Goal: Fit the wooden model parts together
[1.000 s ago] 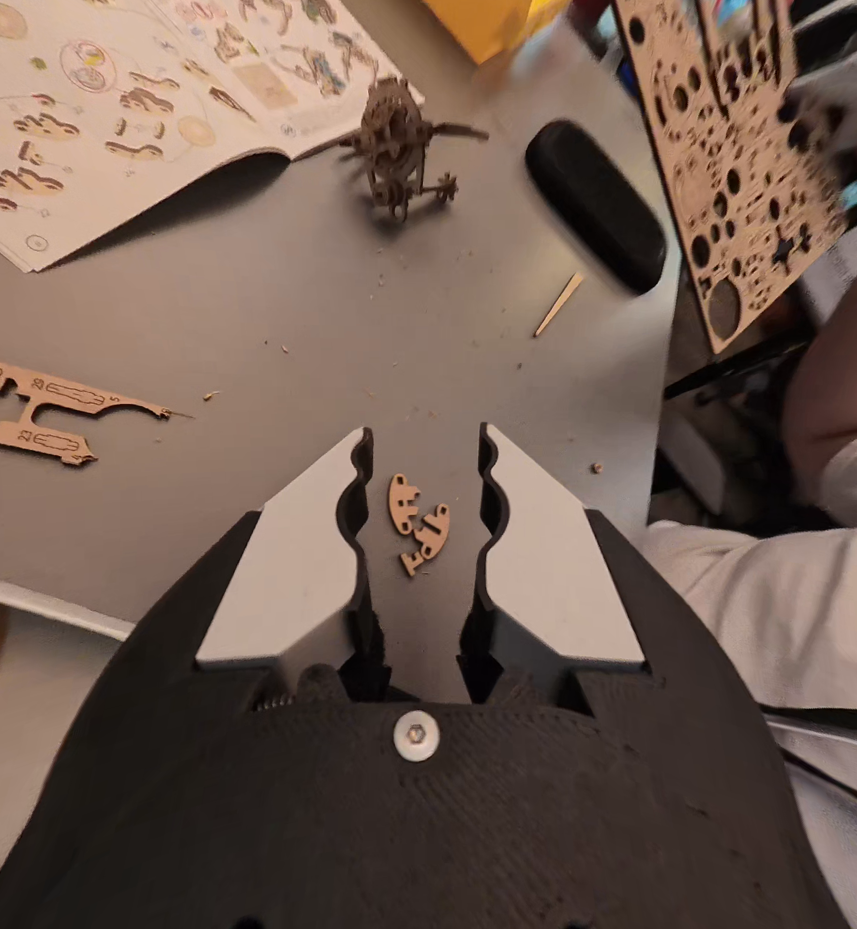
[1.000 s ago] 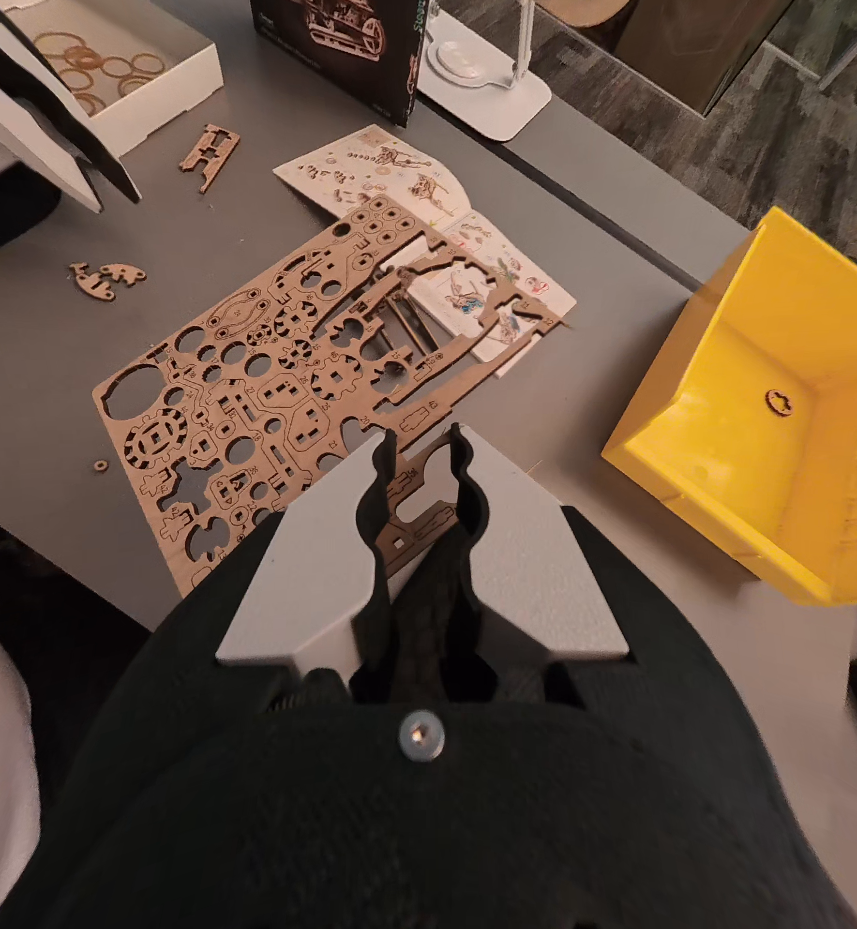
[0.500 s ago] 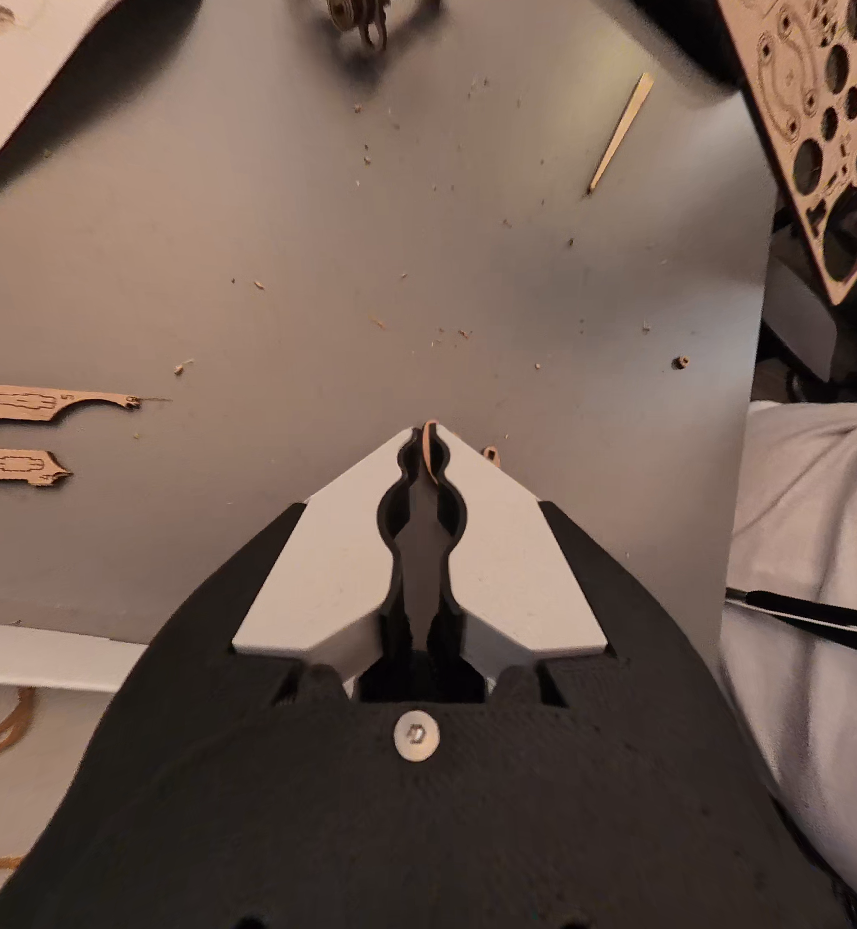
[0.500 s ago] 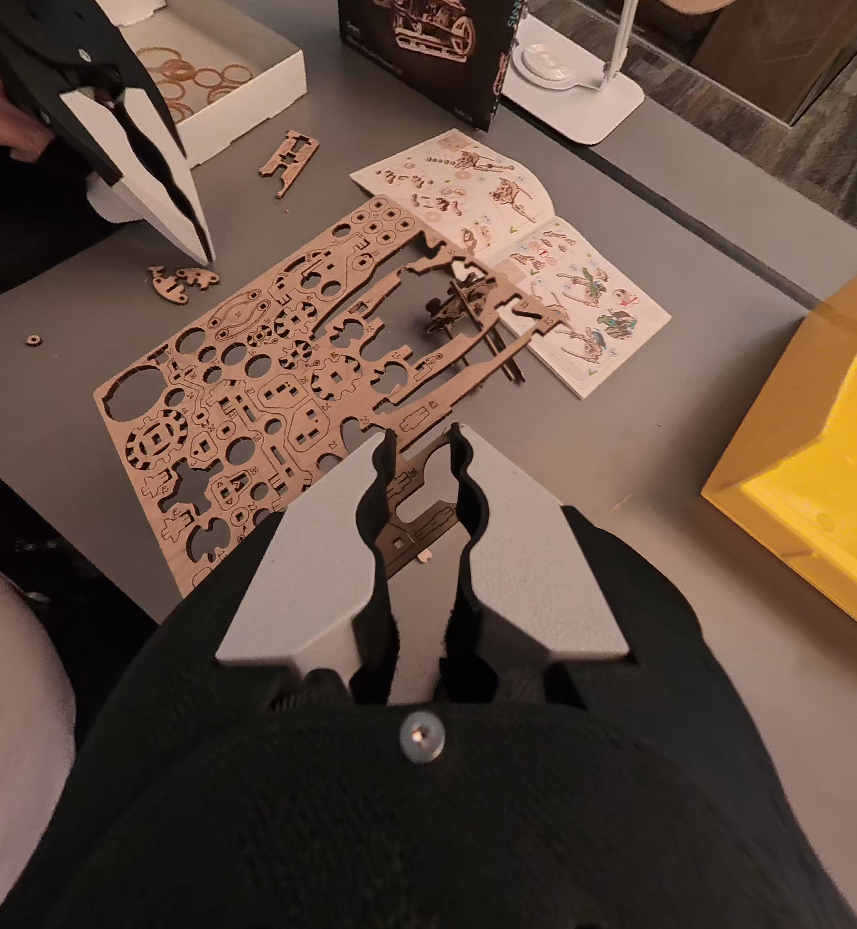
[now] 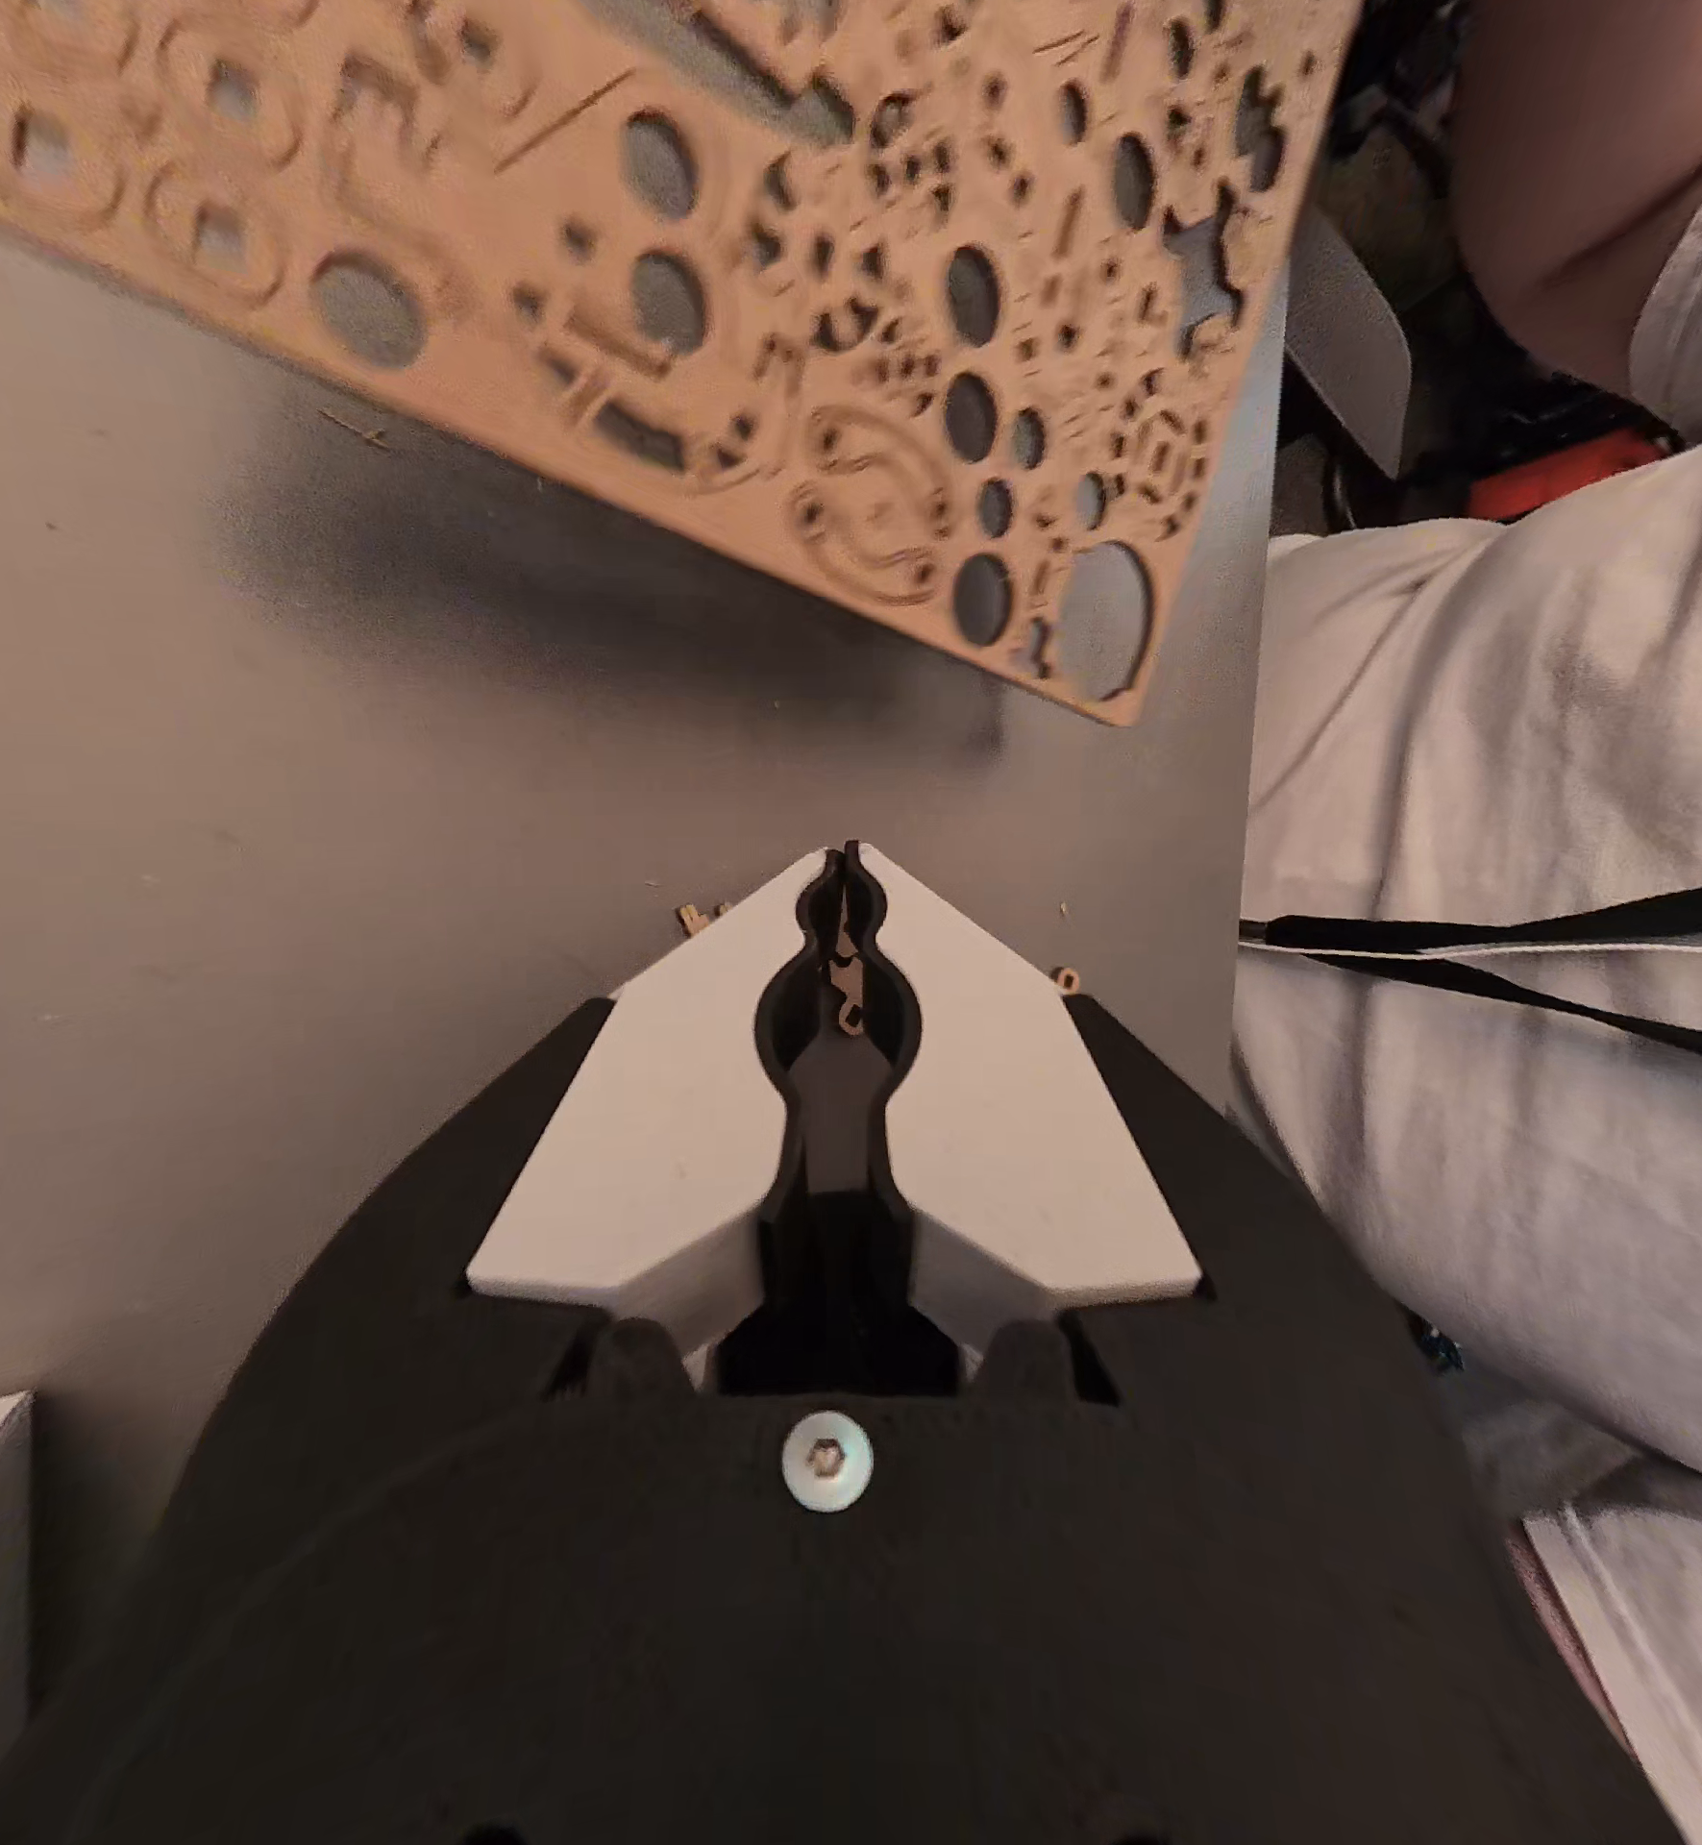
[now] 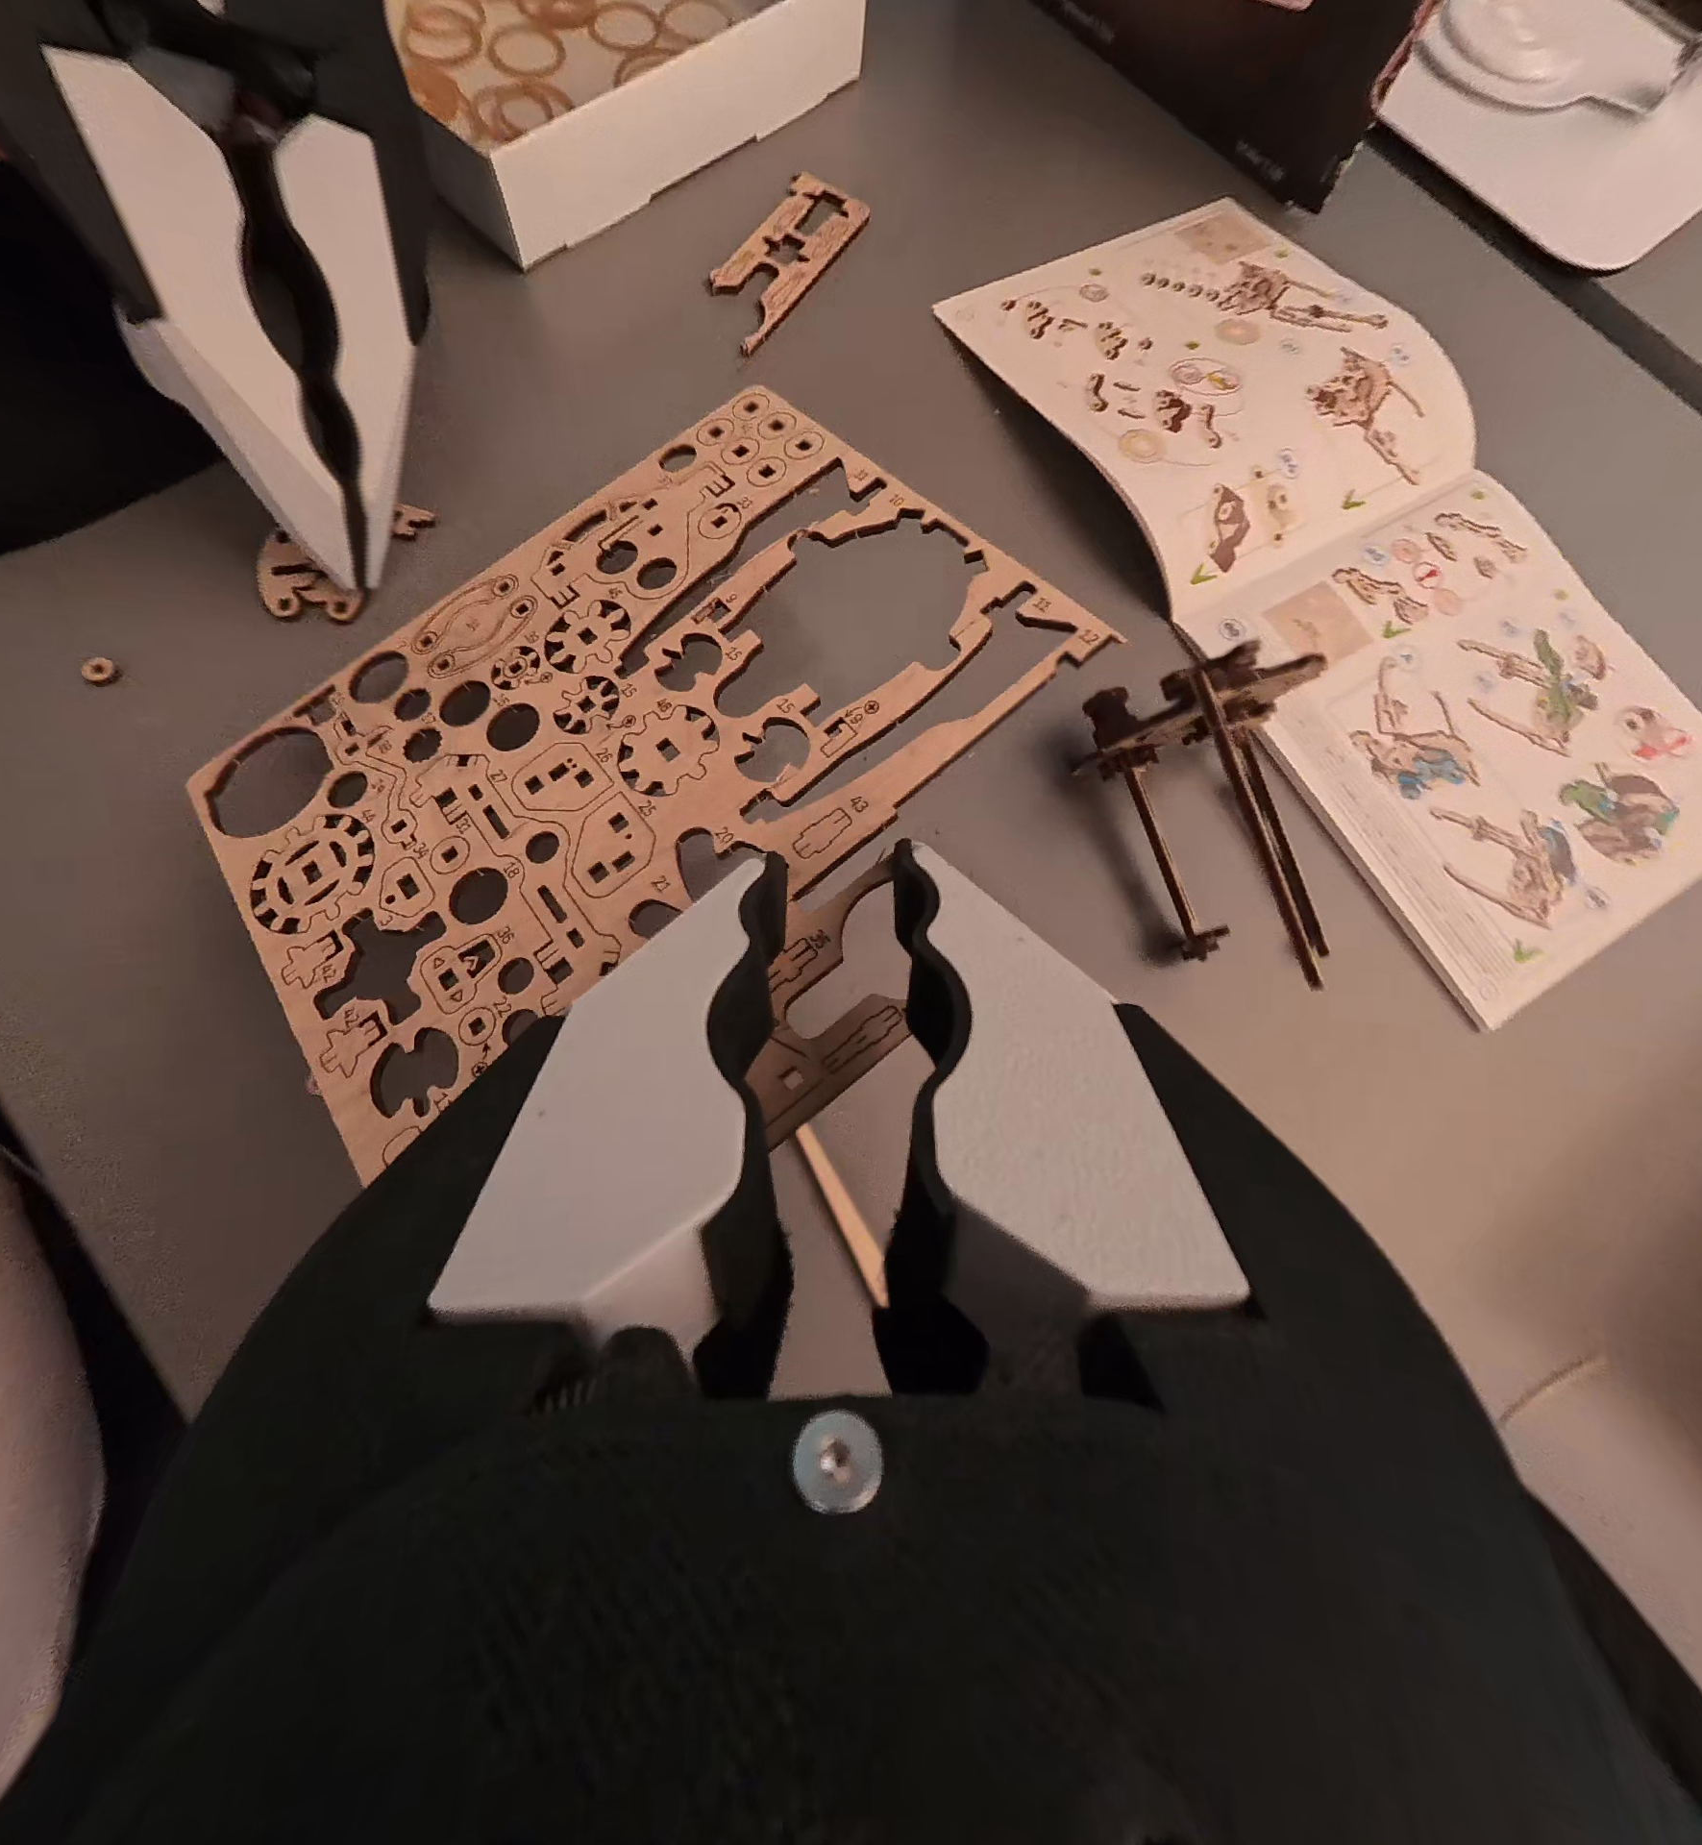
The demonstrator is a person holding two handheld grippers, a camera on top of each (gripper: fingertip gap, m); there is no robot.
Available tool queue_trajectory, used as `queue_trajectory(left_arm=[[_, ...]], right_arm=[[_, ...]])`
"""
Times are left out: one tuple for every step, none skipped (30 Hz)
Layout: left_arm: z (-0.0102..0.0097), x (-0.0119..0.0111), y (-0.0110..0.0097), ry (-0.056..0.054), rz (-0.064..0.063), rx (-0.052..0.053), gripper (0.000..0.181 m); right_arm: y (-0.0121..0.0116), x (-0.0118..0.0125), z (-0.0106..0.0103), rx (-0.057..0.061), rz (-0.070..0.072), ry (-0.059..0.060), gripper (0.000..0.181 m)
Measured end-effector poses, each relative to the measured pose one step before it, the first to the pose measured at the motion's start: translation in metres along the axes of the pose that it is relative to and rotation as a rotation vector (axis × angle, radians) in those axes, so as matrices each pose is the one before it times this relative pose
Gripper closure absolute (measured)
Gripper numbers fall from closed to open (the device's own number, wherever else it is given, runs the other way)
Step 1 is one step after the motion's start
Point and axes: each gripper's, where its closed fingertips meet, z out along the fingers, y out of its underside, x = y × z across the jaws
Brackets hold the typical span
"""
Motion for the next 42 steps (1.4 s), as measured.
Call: queue_trajectory(left_arm=[[-0.00234,0.00080,-0.00120,-0.0028,0.0070,0.0081,0.181],[-0.00335,0.00101,-0.00264,-0.0022,0.0062,0.0172,0.181],[-0.00390,0.00062,-0.00272,-0.0026,0.0028,0.0185,0.181],[-0.00389,-0.00091,-0.00171,-0.0089,-0.0010,0.0142,0.181],[-0.00342,-0.00266,-0.00133,-0.0156,-0.0035,0.0129,0.181],[-0.00291,-0.00324,-0.00150,-0.0149,-0.0064,0.0137,0.181],[-0.00237,-0.00247,-0.00201,-0.0070,-0.0083,0.0169,0.181],[-0.00180,-0.00077,-0.00227,0.0046,-0.0086,0.0179,0.181],[-0.00146,-0.00026,-0.00199,0.0077,-0.0079,0.0149,0.181],[-0.00130,-0.00030,-0.00185,0.0041,-0.0055,0.0135,0.181],[-0.00118,-0.00052,-0.00181,0.0018,-0.0036,0.0134,0.181],[-0.00092,0.00015,-0.00174,0.0041,-0.0025,0.0121,0.181],[-0.00067,0.00094,-0.00124,0.0080,-0.0017,0.0088,0.181],[-0.00051,0.00077,-0.00112,0.0059,-0.0004,0.0067,0.181],[-0.00048,0.00046,-0.00092,0.0023,0.0006,0.0064,0.181],[-0.00065,0.00057,-0.00148,0.0027,0.0009,0.0086,0.181],[-0.00097,0.00073,-0.00176,0.0035,-0.0007,0.0115,0.181],[-0.00127,0.00055,-0.00192,0.0032,-0.0029,0.0122,0.181],[-0.00133,0.00043,-0.00182,0.0024,-0.0027,0.0113,0.181],[-0.00134,0.00052,-0.00162,0.0011,-0.0013,0.0102,0.181],[-0.00125,0.00035,-0.00168,-0.0001,-0.0006,0.0103,0.181],[-0.00104,0.00050,-0.00192,0.0005,-0.0010,0.0108,0.181],[-0.00081,0.00108,-0.00193,0.0028,-0.0006,0.0110,0.181],[-0.00073,0.00143,-0.00217,0.0044,0.0016,0.0118,0.181],[-0.00063,0.00147,-0.00223,0.0038,0.0033,0.0117,0.181],[-0.00049,0.00100,-0.00215,0.0012,0.0032,0.0119,0.181],[-0.00043,0.00072,-0.00195,0.0001,0.0025,0.0108,0.181],[-0.00038,0.00065,-0.00157,0.0009,0.0019,0.0088,0.181],[-0.00020,0.00048,-0.00103,0.0018,0.0002,0.0056,0.181],[-0.00002,0.00024,-0.00057,0.0016,-0.0002,0.0036,0.181],[0.00008,-0.00001,-0.00012,0.0004,-0.0006,0.0015,0.181],[0.00013,-0.00037,0.00006,-0.0011,-0.0018,0.0002,0.181],[-0.00004,-0.00073,-0.00022,-0.0021,-0.0011,0.0019,0.181],[-0.00031,-0.00096,-0.00053,-0.0027,-0.0017,0.0046,0.181],[-0.00047,-0.00104,-0.00053,-0.0002,-0.0054,0.0049,0.181],[-0.00067,0.00003,-0.00008,0.0063,-0.0081,0.0028,0.181],[-0.00082,0.00112,-0.00027,0.0118,-0.0060,0.0035,0.181],[-0.00115,0.00149,-0.00134,0.0122,-0.0031,0.0093,0.181],[-0.00129,0.00185,-0.00200,0.0141,-0.0028,0.0135,0.181],[-0.00165,0.00175,-0.00195,0.0134,-0.0022,0.0122,0.181],[-0.00211,0.00010,-0.00179,0.0041,0.0000,0.0117,0.179],[-0.00235,-0.00221,-0.00106,-0.0083,0.0018,0.0075,0.178]], right_arm=[[-0.00021,0.00130,0.00769,-0.0113,-0.0058,-0.0066,0.161],[-0.00057,0.00135,0.00744,-0.0079,-0.0026,-0.0095,0.161],[-0.00041,0.00094,0.00695,-0.0087,-0.0001,-0.0139,0.161],[-0.00011,0.00093,0.00667,-0.0109,0.0024,-0.0135,0.161],[0.00023,0.00140,0.00631,-0.0133,0.0016,-0.0086,0.161],[0.00077,0.00105,0.00587,-0.0175,0.0002,-0.0079,0.161],[0.00107,-0.00005,0.00568,-0.0182,-0.0003,-0.0132,0.161],[0.00109,0.00019,0.00533,-0.0177,0.0003,-0.0123,0.161],[0.00061,0.00049,0.00497,-0.0137,-0.0015,-0.0094,0.161],[0.00113,0.00082,0.00463,-0.0156,-0.0007,-0.0088,0.161],[0.00068,0.00125,0.00421,-0.0122,-0.0029,-0.0078,0.161],[0.00034,0.00128,0.00379,-0.0072,-0.0040,-0.0084,0.161],[0.00081,0.00155,0.00357,-0.0091,0.0027,-0.0086,0.161],[0.00156,0.00184,0.00299,-0.0117,0.0081,-0.0074,0.161],[0.00115,0.00115,0.00166,-0.0075,0.0055,-0.0075,0.161],[-0.00021,0.00099,-0.00028,0.0068,-0.0011,-0.0030,0.161],[-0.00033,0.00063,-0.00290,0.0157,-0.0052,-0.0010,0.162],[-0.00056,0.00065,-0.00597,0.0220,-0.0075,0.0021,0.161],[-0.00026,0.00140,-0.00910,0.0265,-0.0103,0.0090,0.159],[0.00085,0.00069,-0.01124,0.0275,-0.0128,0.0068,0.157],[0.00264,-0.00162,-0.01212,0.0241,-0.0139,-0.0057,0.156],[0.00527,-0.00540,-0.01169,0.0155,-0.0179,-0.0263,0.156],[0.00828,-0.00814,-0.01032,0.0017,-0.0257,-0.0361,0.156],[0.01040,-0.00633,-0.00850,-0.0073,-0.0316,-0.0161,0.156],[0.01110,-0.00327,-0.00630,-0.0102,-0.0309,0.0063,0.157],[0.01092,-0.00293,-0.00414,-0.0136,-0.0202,0.0072,0.157],[0.00901,-0.00451,-0.00182,-0.0123,-0.0035,-0.0090,0.157],[0.00717,-0.00482,0.00005,-0.0100,0.0082,-0.0167,0.157],[0.00648,-0.00265,0.00121,-0.0154,0.0080,-0.0084,0.158],[0.00670,-0.00078,0.00154,-0.0241,0.0008,0.0010,0.162],[0.00633,-0.00172,0.00145,-0.0269,-0.0082,-0.0064,0.168],[-0.00015,-0.00206,-0.00065,0.0102,-0.0071,-0.0123,0.177],[0.00215,0.00503,-0.00082,-0.0049,-0.0066,0.0244,0.177],[0.00184,0.00578,-0.00128,-0.0018,0.0015,0.0203,0.178],[0.00177,0.00317,-0.00127,-0.0028,0.0083,-0.0017,0.178],[0.00111,0.00266,-0.00078,0.0005,0.0093,-0.0051,0.177],[0.00039,0.00154,-0.00033,0.0035,0.0043,-0.0057,0.177],[-0.00091,-0.00016,-0.00042,0.0064,-0.0026,-0.0075,0.176],[-0.00398,-0.00001,-0.00075,0.0182,-0.0092,0.0035,0.169],[-0.00798,-0.00160,-0.00132,0.0379,-0.0175,0.0011,0.164],[-0.01175,-0.00367,-0.00137,0.0535,-0.0241,-0.0099,0.163],[-0.01459,-0.00338,-0.00098,0.0615,-0.0294,-0.0082,0.162]])
